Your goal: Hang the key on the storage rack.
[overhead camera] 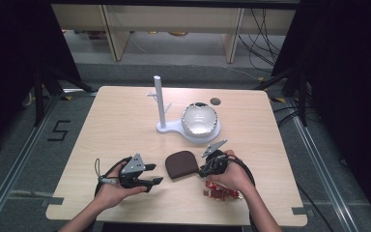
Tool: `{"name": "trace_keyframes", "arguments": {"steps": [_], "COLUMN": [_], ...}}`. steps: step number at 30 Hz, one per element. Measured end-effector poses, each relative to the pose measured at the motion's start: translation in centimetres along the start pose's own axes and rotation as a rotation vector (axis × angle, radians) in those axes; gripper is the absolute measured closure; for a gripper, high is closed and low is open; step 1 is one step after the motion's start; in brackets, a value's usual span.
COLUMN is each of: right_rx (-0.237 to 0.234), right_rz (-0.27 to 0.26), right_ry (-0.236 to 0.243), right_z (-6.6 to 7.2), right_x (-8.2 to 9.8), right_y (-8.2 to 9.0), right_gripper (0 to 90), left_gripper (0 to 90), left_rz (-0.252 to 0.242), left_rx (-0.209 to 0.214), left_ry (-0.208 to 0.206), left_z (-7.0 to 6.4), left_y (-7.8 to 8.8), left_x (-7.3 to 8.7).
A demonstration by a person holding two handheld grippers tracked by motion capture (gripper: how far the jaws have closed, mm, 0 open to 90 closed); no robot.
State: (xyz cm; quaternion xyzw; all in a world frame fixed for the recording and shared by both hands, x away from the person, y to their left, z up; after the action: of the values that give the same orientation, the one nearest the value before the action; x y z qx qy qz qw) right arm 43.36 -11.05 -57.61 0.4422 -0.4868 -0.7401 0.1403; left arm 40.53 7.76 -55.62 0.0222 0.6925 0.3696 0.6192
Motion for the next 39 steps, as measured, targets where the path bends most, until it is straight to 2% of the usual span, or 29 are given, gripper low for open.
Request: {"name": "trace_keyframes", "arguments": {"steps": [3,4,6,8,9,11,12,13,15,18,19,21,23,25,26,27,30,31,35,39], "right_rx": [0.002,-0.001,0.01,0.024,0.026,-0.004,-0.015,-0.006,-0.001,-0.015,-0.003,-0.008,-0.002,-0.019,-0.019,-0.023,-0.033,-0.038,-0.042,-0.031], "right_rz": [0.007,0.012,0.036,0.029,0.026,0.032,0.016,-0.006,-0.024,-0.017,-0.025,-0.009,-0.003,-0.001,0.007,0.012,0.033,0.028,0.012,-0.007], "right_ry": [0.039,0.037,0.045,0.065,0.085,0.127,0.149,0.184,0.214,0.208,0.233,0.277,0.27,0.294,0.286,0.294,0.26,0.272,0.228,0.186], "right_z": [0.2,0.4,0.4,0.5,0.6,1.3,1.4,1.2,1.2,1.4,1.1,1.1,1.0,0.8,0.7,0.6,0.7,0.7,0.7,0.6], "right_x": [-0.4,-0.4,-0.5,-0.8,-1.0,-1.3,-1.7,-2.3,-3.0,-3.7,-4.1,-4.5,-4.9,-5.2,-5.2,-5.3,-5.0,-5.1,-5.0,-4.9], "right_y": [0.0,0.1,0.2,0.1,0.1,0.0,-0.2,-0.4,-0.7,-1.4,-1.7,-2.1,-2.2,-2.4,-2.5,-2.6,-2.8,-2.9,-3.0,-2.7], "right_gripper": [78.3,78.1,66.3,54.0,44.3,32.5,27.1,22.5,18.4,17.4,17.3,15.1,15.2,13.4,12.1,11.1,8.5,8.8,10.1,15.5], "left_gripper": [41.4,41.3,41.3,41.2,41.2,41.1,41.1,41.1,41.0,40.8,40.7,40.6,40.5,40.5,40.4,40.3,40.2,40.1,40.1,40.0], "left_rz": [0.003,0.002,0.004,0.016,0.008,0.005,0.01,0.003,0.009,0.013,0.008,0.004,0.017,0.022,0.006,0.01,0.011,0.015,0.018,0.019], "left_rx": [-0.007,-0.003,-0.005,-0.002,0.003,0.001,0.005,-0.004,-0.004,-0.003,0.006,0.003,-0.008,-0.008,-0.002,0.001,0.003,0.009,0.013,0.011], "left_ry": [0.004,0.006,0.013,-0.003,0.009,0.007,0.004,0.007,0.006,0.001,0.005,0.004,0.001,-0.001,0.018,0.011,0.011,0.009,0.011,0.015], "left_z": [0.2,0.2,0.1,0.3,0.2,0.2,0.2,0.2,0.2,0.3,0.2,0.3,0.5,0.5,0.3,0.4,0.3,0.3,0.2,0.3], "left_y": [0.1,0.2,0.2,0.3,0.2,0.2,0.2,0.2,0.3,0.3,0.3,0.3,0.4,0.4,0.3,0.3,0.2,0.3,0.2,0.3], "left_x": [0.1,0.1,0.1,0.3,0.3,0.4,0.4,0.4,0.3,0.4,0.4,0.4,0.6,0.6,0.5,0.5,0.5,0.6,0.6,0.7]}}
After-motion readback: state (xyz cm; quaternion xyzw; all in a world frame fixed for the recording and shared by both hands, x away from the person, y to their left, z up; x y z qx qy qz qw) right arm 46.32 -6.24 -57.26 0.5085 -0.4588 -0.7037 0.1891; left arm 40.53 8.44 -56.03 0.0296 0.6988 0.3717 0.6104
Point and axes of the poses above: each handheld gripper's, and its own axes: y roughly backward along the jaws, x roughly out of its underside, z roughly to its left, the point moved 10 cm from there along -y, roughly forward along the jaws, and after that the axes turned 5 degrees about -y, right-handed, at the moved point
